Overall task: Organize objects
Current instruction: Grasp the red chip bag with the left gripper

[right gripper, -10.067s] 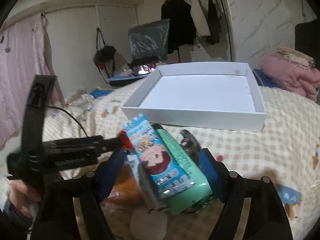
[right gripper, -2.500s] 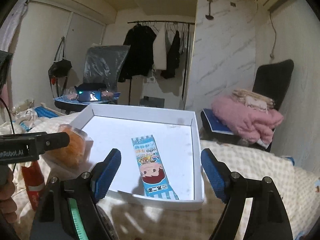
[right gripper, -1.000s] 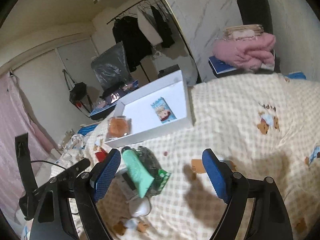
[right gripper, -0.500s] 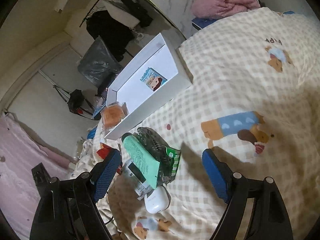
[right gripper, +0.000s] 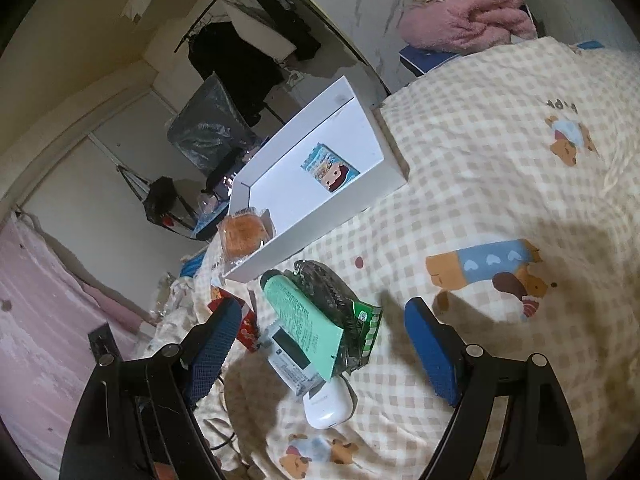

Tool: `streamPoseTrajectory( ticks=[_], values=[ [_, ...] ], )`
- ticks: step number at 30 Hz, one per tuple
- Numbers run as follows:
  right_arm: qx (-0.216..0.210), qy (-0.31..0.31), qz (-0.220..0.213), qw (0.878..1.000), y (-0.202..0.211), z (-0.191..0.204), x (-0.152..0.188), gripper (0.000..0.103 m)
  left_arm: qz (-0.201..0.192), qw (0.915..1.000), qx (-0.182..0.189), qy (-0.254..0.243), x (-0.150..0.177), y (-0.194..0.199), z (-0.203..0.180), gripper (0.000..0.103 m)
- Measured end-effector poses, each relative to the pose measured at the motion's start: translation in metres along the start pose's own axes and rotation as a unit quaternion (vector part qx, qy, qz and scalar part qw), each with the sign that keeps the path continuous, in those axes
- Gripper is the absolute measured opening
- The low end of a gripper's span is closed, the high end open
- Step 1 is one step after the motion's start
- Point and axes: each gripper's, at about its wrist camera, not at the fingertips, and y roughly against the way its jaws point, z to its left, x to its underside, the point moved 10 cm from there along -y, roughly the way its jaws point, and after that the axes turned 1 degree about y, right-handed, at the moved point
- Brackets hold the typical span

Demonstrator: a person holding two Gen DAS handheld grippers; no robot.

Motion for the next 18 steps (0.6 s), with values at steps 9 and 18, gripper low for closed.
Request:
streamPoseTrajectory(
  ticks=[9, 18],
  values=[
    [0.015, 0.010, 0.007, 1.000, -0.007, -0.002, 0.006, 0.085, -0.002, 0.9946, -0.042, -0.095, -0.021, -0.031, -0.015, 0.076],
    [0.003, 0.033, 0.027, 0.999, -0.020, 0.005, 0.016, 0.085, 0.011, 0.9984, -0.044, -0.032, -0.028, -0.046, 0.016, 0.076]
  ],
)
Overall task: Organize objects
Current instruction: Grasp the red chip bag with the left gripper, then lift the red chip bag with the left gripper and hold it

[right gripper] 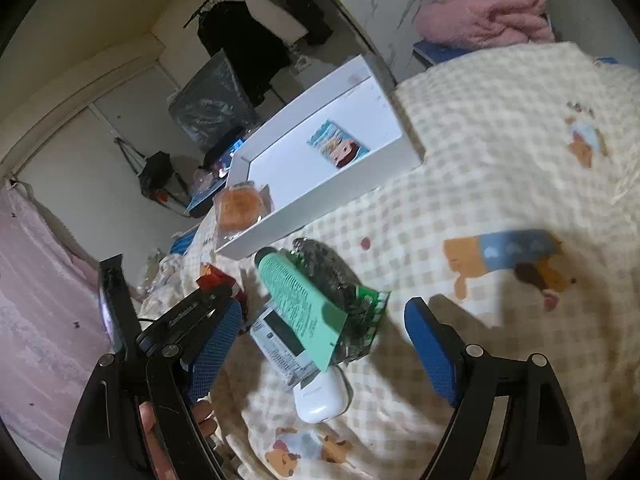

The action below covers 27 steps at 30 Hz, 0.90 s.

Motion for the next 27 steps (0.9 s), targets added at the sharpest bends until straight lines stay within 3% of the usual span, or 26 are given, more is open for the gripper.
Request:
streamPoseTrajectory(
  ticks=[4, 5, 6, 14, 19, 22, 27],
  values=[
    [-0.003, -0.004, -0.003, 1.000, 0.001, 0.001, 0.000, 0.085, -0.003, 0.9998, 0.005, 0.019, -0.001, 0.000, 0.006, 0.076],
    [-0.004, -0.005, -0.005, 1.000, 0.002, 0.001, -0.001, 0.085, -0.003, 0.9997, 0.011, 0.021, -0.001, 0.001, 0.006, 0.068],
    [-0.006, -0.006, -0.007, 1.000, 0.003, 0.001, -0.002, 0.085, -0.003, 0.9993, 0.032, 0.021, 0.000, 0.002, 0.002, 0.039],
    [-0.018, -0.007, -0.007, 1.000, 0.003, 0.003, -0.003, 0.085, 0.010, 0.9968, 0.079, -0.014, 0.010, 0.037, -0.020, 0.036],
    [-0.033, -0.024, -0.007, 0.999, 0.006, -0.001, -0.005, 0.085, 0.021, 0.9963, 0.083, -0.009, 0.039, 0.072, -0.028, 0.036],
    [-0.040, -0.034, -0.005, 0.999, 0.008, -0.003, -0.005, 0.085, 0.047, 0.9961, 0.074, -0.012, 0.055, 0.068, -0.033, 0.036],
    [-0.035, -0.029, -0.004, 0.999, 0.007, -0.002, -0.005, 0.085, 0.051, 0.9959, 0.069, -0.029, 0.058, 0.061, -0.037, 0.038]
  ],
)
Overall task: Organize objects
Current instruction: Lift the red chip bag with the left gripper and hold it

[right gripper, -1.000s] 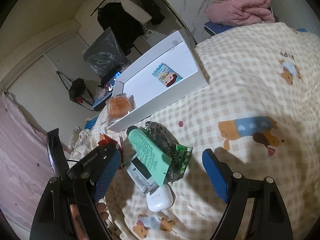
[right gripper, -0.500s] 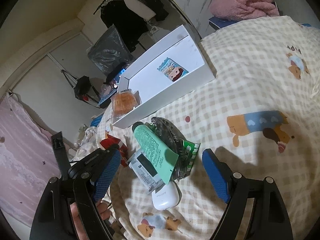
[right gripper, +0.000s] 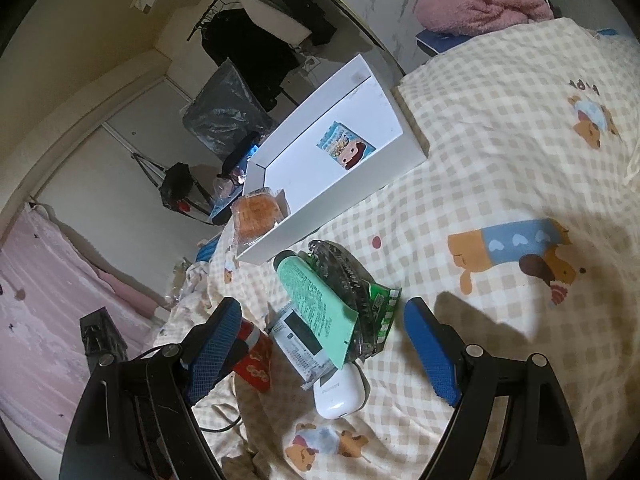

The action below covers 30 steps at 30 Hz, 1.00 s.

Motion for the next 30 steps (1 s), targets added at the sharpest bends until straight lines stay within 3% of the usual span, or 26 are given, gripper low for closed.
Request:
streamPoseTrajectory(
  ticks=[4, 5, 8, 10, 14, 17, 21, 22, 25, 26, 28, 30],
  values=[
    [0.006, 0.008, 0.009, 1.000, -0.004, 0.000, 0.004, 0.085, 0.008, 0.9994, 0.032, 0.002, -0.001, -0.001, -0.006, 0.047],
    [0.007, 0.009, 0.007, 1.000, -0.004, 0.001, 0.004, 0.085, 0.012, 0.9990, 0.042, 0.004, 0.000, -0.001, -0.008, 0.054],
    [0.008, 0.013, 0.005, 1.000, -0.005, 0.002, 0.004, 0.085, 0.005, 0.9994, 0.035, 0.003, -0.002, -0.001, -0.007, 0.057],
    [0.011, 0.015, 0.007, 1.000, -0.006, 0.002, 0.006, 0.085, -0.001, 0.9994, 0.032, 0.015, -0.005, 0.001, -0.003, 0.060],
    [0.013, 0.020, 0.010, 1.000, -0.008, 0.003, 0.007, 0.085, -0.009, 0.9949, 0.065, 0.076, -0.014, 0.010, 0.012, 0.078],
    [0.014, 0.024, 0.012, 1.000, -0.009, 0.004, 0.008, 0.085, -0.020, 0.9915, 0.074, 0.106, -0.020, 0.016, 0.023, 0.079],
    [0.013, 0.024, 0.015, 1.000, -0.013, 0.005, 0.009, 0.085, -0.034, 0.9890, 0.029, 0.141, -0.022, 0.014, 0.038, 0.079],
    [0.013, 0.024, 0.016, 0.999, -0.013, 0.004, 0.009, 0.085, -0.033, 0.9880, 0.035, 0.146, -0.021, 0.012, 0.037, 0.079],
    [0.014, 0.026, 0.016, 0.999, -0.013, 0.005, 0.010, 0.085, -0.044, 0.9787, 0.125, 0.157, -0.024, 0.018, 0.026, 0.078],
    [0.014, 0.027, 0.017, 0.999, -0.013, 0.005, 0.009, 0.085, -0.047, 0.9777, 0.127, 0.160, -0.026, 0.021, 0.027, 0.078],
    [0.014, 0.028, 0.018, 0.999, -0.014, 0.005, 0.010, 0.085, -0.063, 0.9847, 0.101, 0.127, -0.033, 0.029, 0.029, 0.077],
    [0.014, 0.029, 0.019, 0.999, -0.014, 0.005, 0.011, 0.085, -0.065, 0.9897, 0.067, 0.108, -0.034, 0.030, 0.031, 0.062]
  ],
)
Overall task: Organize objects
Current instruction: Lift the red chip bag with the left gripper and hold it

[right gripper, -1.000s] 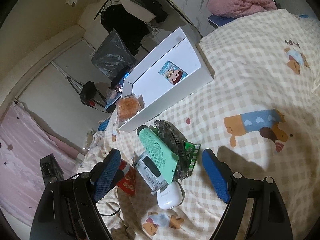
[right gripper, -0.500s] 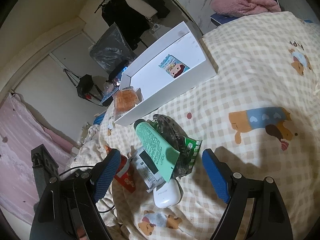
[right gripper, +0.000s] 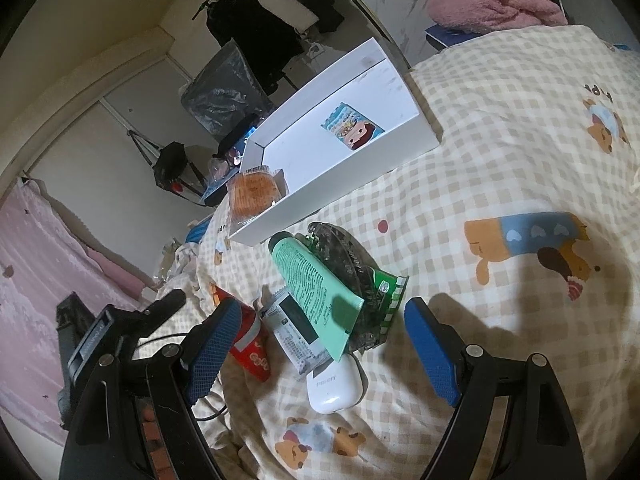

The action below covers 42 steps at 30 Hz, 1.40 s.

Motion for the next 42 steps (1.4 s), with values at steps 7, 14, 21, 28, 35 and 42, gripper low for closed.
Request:
streamPoseTrajectory(
  ticks=[7, 14, 21, 28, 35, 42],
  values=[
    [0.001, 0.004, 0.001, 1.000, 0.000, 0.001, 0.001, 0.085, 0.088, 0.9913, 0.033, 0.092, 0.025, -0.026, 0.025, 0.022],
    [0.001, 0.004, 0.004, 1.000, -0.002, 0.000, 0.001, 0.085, 0.097, 0.9869, 0.060, 0.114, 0.027, -0.027, 0.023, 0.023],
    [0.002, 0.004, 0.006, 1.000, -0.002, 0.000, 0.003, 0.085, 0.097, 0.9828, 0.081, 0.135, 0.031, -0.034, 0.025, 0.033],
    [0.003, 0.005, 0.006, 1.000, -0.004, -0.001, 0.003, 0.085, 0.117, 0.9737, 0.109, 0.163, 0.041, -0.049, 0.023, 0.037],
    [0.004, 0.003, 0.007, 1.000, -0.005, -0.003, 0.003, 0.085, 0.108, 0.9755, 0.105, 0.160, 0.038, -0.050, 0.022, 0.039],
    [0.004, -0.001, 0.010, 1.000, -0.006, -0.004, 0.005, 0.085, 0.123, 0.9736, 0.104, 0.162, 0.041, -0.052, 0.025, 0.036]
  ],
)
